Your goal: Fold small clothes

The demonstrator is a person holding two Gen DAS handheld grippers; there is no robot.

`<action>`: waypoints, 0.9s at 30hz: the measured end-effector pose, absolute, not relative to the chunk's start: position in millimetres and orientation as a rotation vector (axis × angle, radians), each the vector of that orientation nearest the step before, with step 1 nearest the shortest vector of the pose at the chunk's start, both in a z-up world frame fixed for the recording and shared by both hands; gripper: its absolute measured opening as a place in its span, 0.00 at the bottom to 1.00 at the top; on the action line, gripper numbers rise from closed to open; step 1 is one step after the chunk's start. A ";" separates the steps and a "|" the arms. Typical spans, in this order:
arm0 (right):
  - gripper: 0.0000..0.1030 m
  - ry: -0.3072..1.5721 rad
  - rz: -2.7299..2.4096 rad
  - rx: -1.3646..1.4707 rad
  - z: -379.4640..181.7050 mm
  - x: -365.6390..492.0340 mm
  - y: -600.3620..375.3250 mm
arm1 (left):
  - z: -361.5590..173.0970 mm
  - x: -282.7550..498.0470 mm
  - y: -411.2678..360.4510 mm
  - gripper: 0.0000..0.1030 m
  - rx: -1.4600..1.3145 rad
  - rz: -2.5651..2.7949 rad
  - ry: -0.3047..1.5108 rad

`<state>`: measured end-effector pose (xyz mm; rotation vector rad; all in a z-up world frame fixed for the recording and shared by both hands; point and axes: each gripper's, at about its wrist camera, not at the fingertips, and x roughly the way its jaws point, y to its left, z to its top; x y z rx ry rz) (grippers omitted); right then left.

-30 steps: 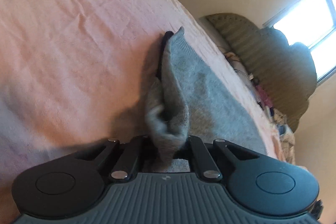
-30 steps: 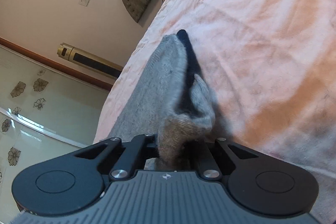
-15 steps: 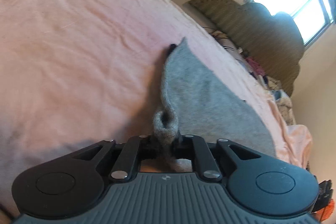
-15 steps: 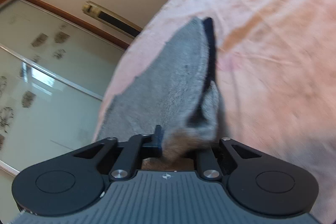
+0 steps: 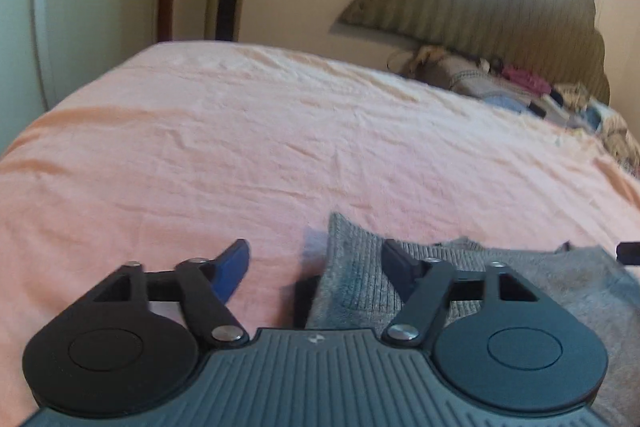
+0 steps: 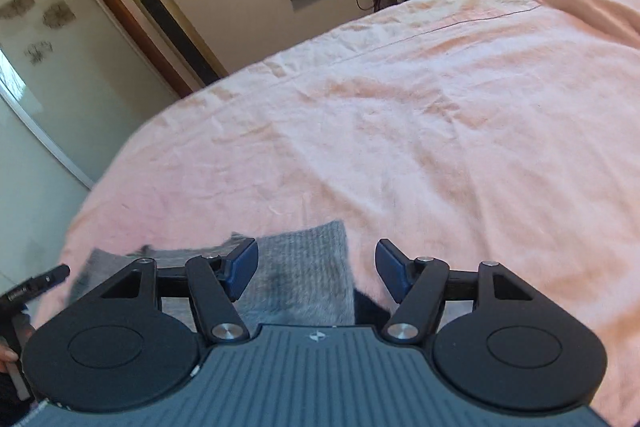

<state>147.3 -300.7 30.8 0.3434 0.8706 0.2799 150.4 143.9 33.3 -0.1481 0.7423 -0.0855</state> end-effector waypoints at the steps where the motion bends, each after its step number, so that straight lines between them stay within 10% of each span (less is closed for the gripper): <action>1: 0.59 0.900 0.289 0.309 22.4 151.6 -291.8 | 23.9 161.2 135.4 0.40 -0.118 -0.115 0.792; 2: 0.43 0.873 0.288 0.264 22.1 150.5 -286.7 | 20.1 164.8 126.6 0.38 -0.072 -0.116 0.774; 4: 0.10 0.895 0.308 0.277 21.2 152.0 -285.4 | 19.2 166.9 114.1 0.04 -0.013 -0.144 0.760; 13: 0.12 0.804 0.248 0.438 9.4 136.6 -316.3 | 16.9 167.0 123.0 0.08 -0.024 -0.031 0.692; 17: 0.49 0.715 0.189 0.470 33.1 117.4 -313.1 | 44.8 141.0 124.0 0.11 -0.040 0.036 0.620; 22: 0.71 0.669 0.330 0.385 53.2 103.2 -254.1 | 55.7 129.4 81.1 0.76 -0.058 -0.107 0.577; 27: 0.72 0.701 0.185 0.008 11.7 115.7 -209.0 | 13.6 154.2 56.5 0.85 0.064 -0.081 0.712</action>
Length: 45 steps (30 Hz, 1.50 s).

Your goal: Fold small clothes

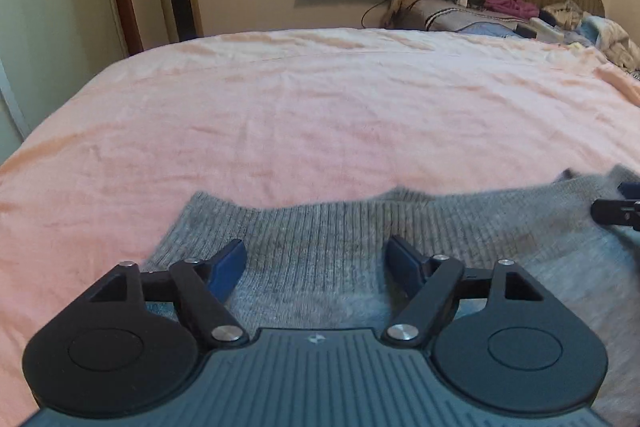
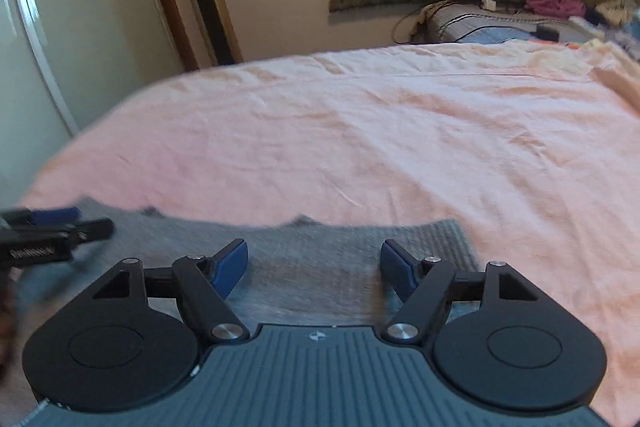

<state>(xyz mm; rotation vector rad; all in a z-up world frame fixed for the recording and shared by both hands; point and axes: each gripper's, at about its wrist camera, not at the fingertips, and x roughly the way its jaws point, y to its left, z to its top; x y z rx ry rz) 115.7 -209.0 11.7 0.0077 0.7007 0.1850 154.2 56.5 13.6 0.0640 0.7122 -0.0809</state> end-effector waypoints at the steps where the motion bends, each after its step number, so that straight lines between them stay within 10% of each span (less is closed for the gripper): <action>1: 0.75 0.704 0.188 0.037 10.8 115.5 -219.6 | 10.9 155.3 65.7 0.88 0.035 -0.094 0.729; 9: 0.76 0.726 0.094 0.014 20.8 112.1 -225.8 | 8.9 152.0 68.9 0.93 0.042 -0.095 0.726; 14: 0.99 0.669 0.196 -0.017 36.1 76.3 -186.8 | 9.0 152.4 68.5 0.93 0.042 -0.090 0.722; 45: 0.95 0.661 0.103 0.074 23.5 61.9 -223.5 | 26.7 83.1 61.5 1.00 0.056 -0.010 0.750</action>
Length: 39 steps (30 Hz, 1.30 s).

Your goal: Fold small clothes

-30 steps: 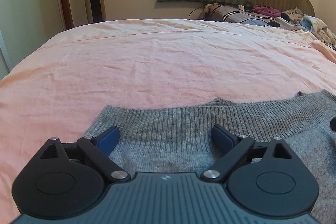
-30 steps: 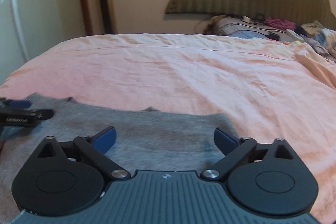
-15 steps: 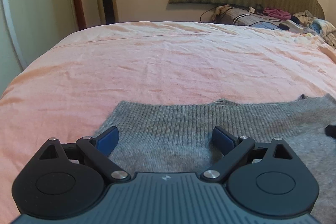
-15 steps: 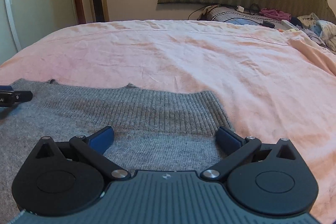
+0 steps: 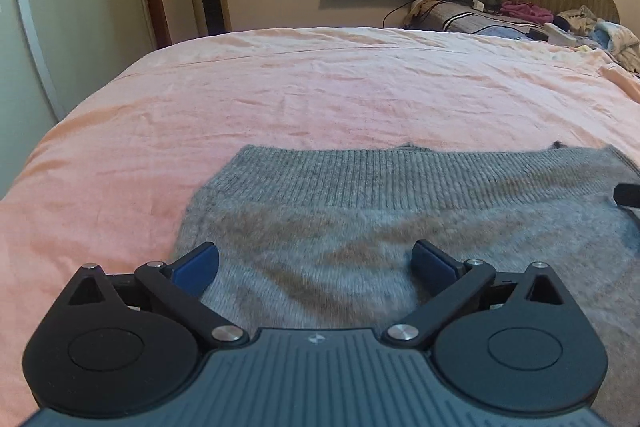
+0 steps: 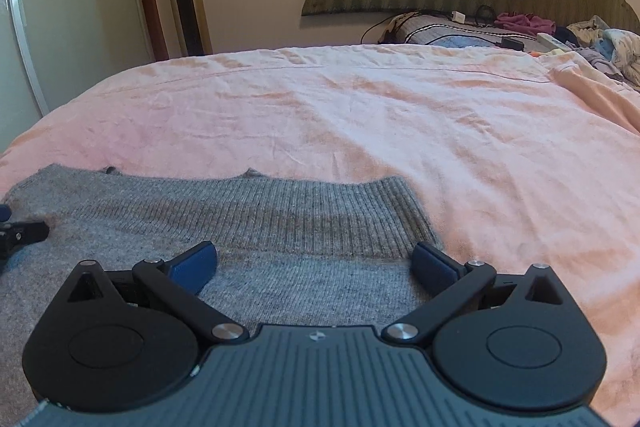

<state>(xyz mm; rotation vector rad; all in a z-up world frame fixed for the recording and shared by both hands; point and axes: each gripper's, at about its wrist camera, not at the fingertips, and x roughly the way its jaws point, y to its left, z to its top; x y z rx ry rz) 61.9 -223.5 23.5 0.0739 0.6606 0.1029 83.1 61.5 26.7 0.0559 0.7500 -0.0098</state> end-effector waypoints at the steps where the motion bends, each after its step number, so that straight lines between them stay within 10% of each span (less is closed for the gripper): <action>1: 0.99 0.635 0.080 0.085 31.0 49.5 -222.2 | 31.7 70.9 63.1 1.00 0.038 -0.041 0.741; 39: 1.00 0.679 0.171 -0.070 13.1 -80.2 -178.5 | 13.7 -49.1 64.8 1.00 0.048 -0.101 0.723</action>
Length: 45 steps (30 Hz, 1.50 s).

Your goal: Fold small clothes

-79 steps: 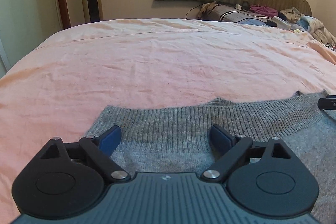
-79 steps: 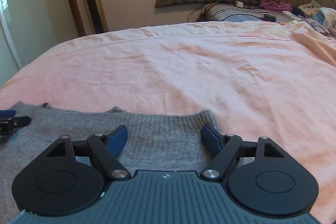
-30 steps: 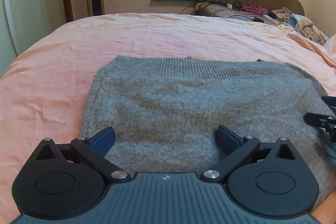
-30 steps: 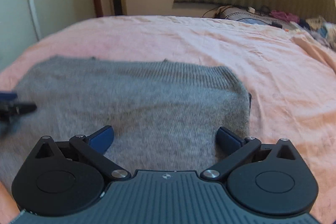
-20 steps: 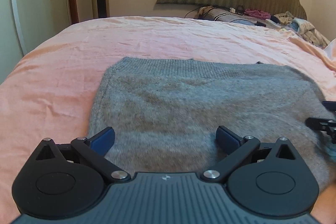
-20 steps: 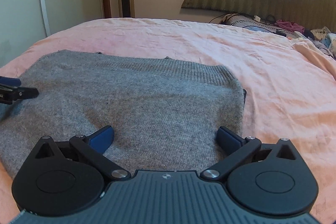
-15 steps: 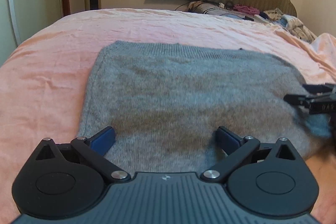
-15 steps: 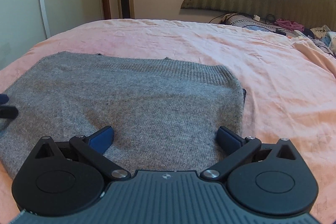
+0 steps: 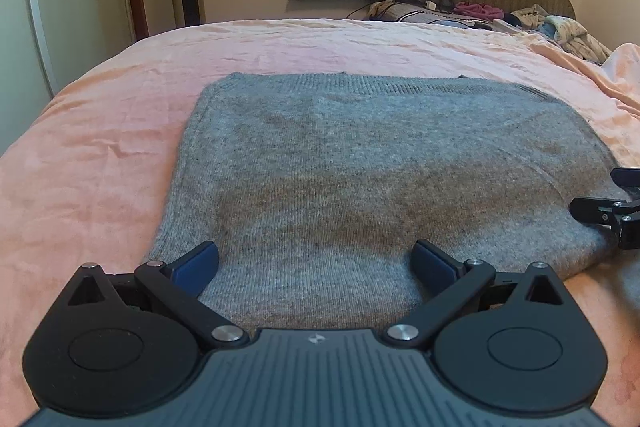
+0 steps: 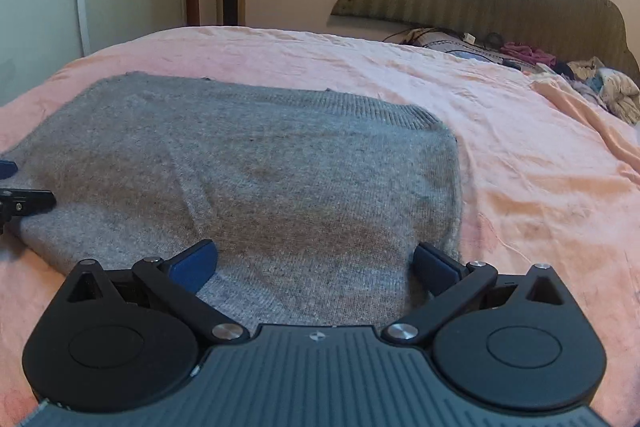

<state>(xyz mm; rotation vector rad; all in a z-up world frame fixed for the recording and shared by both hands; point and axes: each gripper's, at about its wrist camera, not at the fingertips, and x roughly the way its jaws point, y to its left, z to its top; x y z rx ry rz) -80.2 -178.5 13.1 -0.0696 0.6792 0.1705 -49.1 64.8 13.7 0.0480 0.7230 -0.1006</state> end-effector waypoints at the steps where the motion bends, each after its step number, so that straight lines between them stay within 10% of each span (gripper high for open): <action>1: 1.00 0.681 0.173 -0.060 13.0 -79.6 -179.9 | 14.8 -51.1 63.6 1.00 0.045 -0.088 0.729; 45: 1.00 0.680 0.165 -0.054 12.6 -81.0 -179.0 | 11.5 -69.8 56.7 1.00 0.032 -0.076 0.710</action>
